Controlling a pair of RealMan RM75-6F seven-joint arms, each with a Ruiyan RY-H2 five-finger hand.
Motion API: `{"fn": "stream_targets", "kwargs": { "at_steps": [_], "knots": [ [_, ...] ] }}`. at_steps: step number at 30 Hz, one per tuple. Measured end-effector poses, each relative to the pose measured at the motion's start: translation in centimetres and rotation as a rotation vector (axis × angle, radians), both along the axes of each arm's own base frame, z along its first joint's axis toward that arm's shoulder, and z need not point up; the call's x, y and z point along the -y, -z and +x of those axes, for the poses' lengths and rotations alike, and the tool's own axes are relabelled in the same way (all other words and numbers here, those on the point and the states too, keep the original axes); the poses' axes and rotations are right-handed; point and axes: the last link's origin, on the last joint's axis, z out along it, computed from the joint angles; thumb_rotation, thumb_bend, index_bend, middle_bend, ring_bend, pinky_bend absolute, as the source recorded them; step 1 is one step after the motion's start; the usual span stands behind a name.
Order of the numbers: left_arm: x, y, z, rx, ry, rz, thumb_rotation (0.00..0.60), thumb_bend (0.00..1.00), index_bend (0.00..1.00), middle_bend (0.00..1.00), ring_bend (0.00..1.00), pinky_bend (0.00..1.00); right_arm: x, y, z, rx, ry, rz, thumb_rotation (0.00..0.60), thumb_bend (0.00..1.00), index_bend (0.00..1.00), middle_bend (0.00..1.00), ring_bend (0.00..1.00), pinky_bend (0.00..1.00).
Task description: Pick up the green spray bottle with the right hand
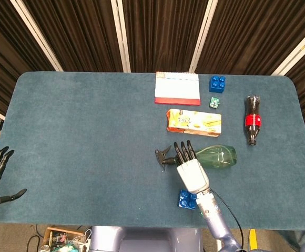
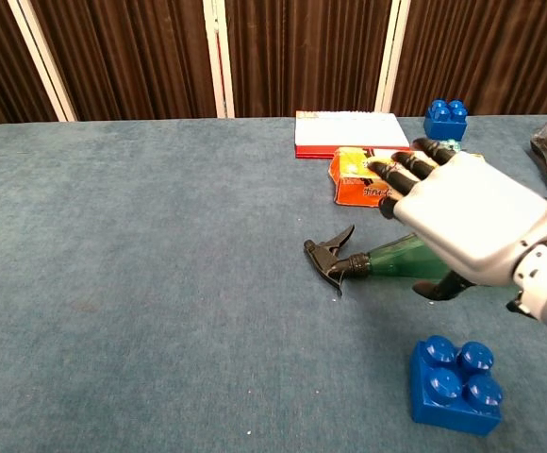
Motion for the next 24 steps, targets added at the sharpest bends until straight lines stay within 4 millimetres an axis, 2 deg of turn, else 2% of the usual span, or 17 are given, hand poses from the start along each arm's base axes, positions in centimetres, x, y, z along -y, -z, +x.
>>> {"fn": "stream_targets", "kwargs": {
  "at_steps": [20, 24],
  "knots": [
    [-1.3, 0.9, -0.4, -0.036, -0.043, 0.000, 0.600, 0.00, 0.00, 0.00, 0.00, 0.04, 3.8, 1.6, -2.3, -0.057, 0.014, 0.062, 0.600, 0.31, 0.26, 0.00, 0.00, 0.00],
    [-1.8, 1.2, -0.6, -0.047, -0.061, -0.004, 0.600, 0.00, 0.00, 0.00, 0.00, 0.04, 4.6, 1.9, -2.9, -0.064, 0.029, 0.070, 0.600, 0.35, 0.30, 0.00, 0.00, 0.00]
  ]
}}
